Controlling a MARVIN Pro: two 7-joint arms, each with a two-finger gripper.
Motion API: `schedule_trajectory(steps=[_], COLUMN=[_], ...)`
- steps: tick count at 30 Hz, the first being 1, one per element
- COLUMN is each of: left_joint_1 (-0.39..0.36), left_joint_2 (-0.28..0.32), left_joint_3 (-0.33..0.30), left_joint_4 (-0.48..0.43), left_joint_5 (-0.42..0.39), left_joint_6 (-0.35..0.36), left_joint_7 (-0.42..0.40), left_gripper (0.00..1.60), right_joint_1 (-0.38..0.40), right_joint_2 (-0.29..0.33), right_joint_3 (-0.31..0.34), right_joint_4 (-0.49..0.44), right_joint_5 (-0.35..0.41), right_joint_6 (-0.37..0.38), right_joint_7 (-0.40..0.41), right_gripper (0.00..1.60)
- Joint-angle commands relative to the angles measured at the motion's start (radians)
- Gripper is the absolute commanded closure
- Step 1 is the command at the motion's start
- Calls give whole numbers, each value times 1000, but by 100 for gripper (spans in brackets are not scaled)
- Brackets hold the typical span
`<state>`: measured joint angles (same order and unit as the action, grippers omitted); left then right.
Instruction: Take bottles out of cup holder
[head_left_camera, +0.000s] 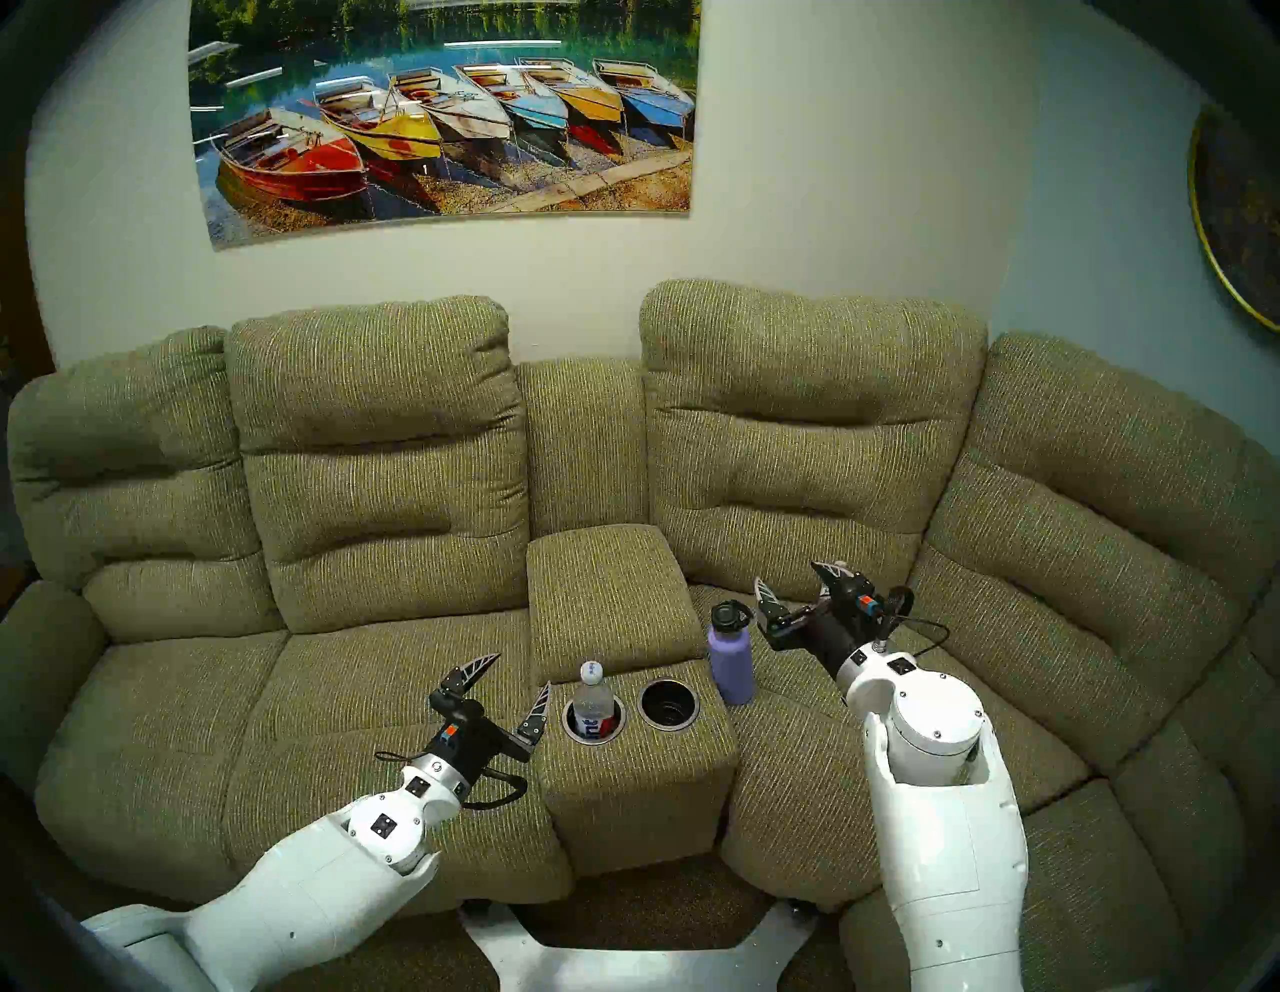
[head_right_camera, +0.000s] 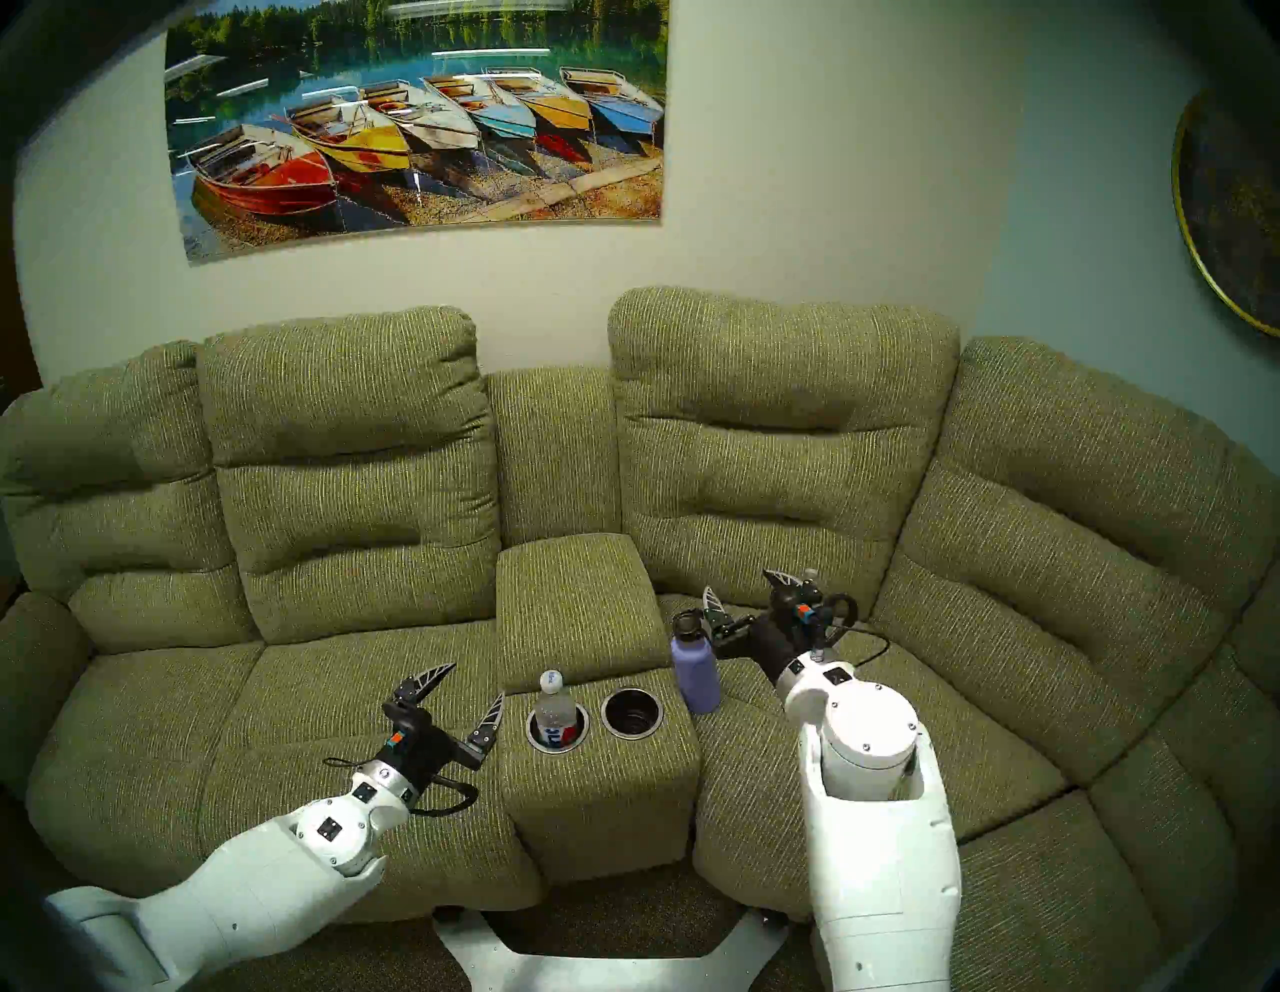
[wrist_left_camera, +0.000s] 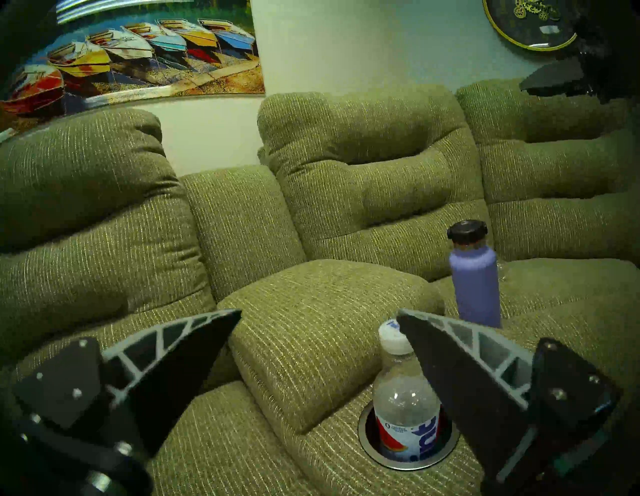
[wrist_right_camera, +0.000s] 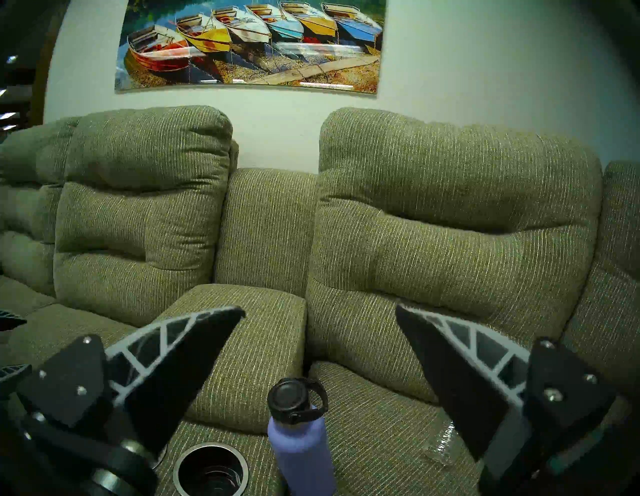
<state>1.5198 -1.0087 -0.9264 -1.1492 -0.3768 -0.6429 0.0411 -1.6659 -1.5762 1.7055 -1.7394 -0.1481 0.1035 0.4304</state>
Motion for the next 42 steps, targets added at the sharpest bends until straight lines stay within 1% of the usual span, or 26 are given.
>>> schedule_trajectory(steps=[1, 3, 6, 7, 10, 20, 22, 29, 32, 38, 39, 42], left_joint_1=[-41, -52, -81, -81, -130, -240, -256, -262, -251, -234, -237, -265], left_joint_2=[-22, -27, -51, -51, -91, -168, -177, -193, -189, -186, -191, -220], left_joint_3=[14, 19, 26, 26, 33, 50, 56, 73, 79, 81, 83, 83], left_joint_4=[9, 16, 53, 53, 125, 295, 321, 334, 313, 274, 279, 347], left_joint_5=[4, -3, 3, 3, -4, -2, 5, 8, 7, 4, 10, 11], left_joint_6=[-25, -20, -10, -10, 25, 59, 52, 7, -15, -29, -21, -18], left_joint_7=[-41, -58, -62, -62, -66, -98, -108, -149, -165, -168, -161, -157], left_gripper=[0, 0, 0, 0, 0, 0, 0, 0, 0, 0, 0, 0], right_joint_1=[5, 5, 5, 5, 5, 6, 6, 6, 5, 5, 5, 5], right_joint_2=[0, 0, 0, 0, 0, -1, -1, -1, -1, -1, -1, -1], right_joint_3=[-1, -1, 0, 0, 0, 0, 0, 0, 0, 0, 0, 0], right_joint_4=[-27, -27, -27, -27, -26, -25, -25, -26, -26, -27, -27, -28], right_joint_5=[4, 3, 3, 3, 3, 3, 3, 3, 3, 3, 3, 3], right_joint_6=[-5, -5, -5, -5, -5, -5, -5, -5, -5, -5, -5, -4], right_joint_7=[3, 3, 3, 3, 3, 3, 3, 3, 4, 4, 4, 4], right_gripper=[0, 0, 0, 0, 0, 0, 0, 0, 0, 0, 0, 0])
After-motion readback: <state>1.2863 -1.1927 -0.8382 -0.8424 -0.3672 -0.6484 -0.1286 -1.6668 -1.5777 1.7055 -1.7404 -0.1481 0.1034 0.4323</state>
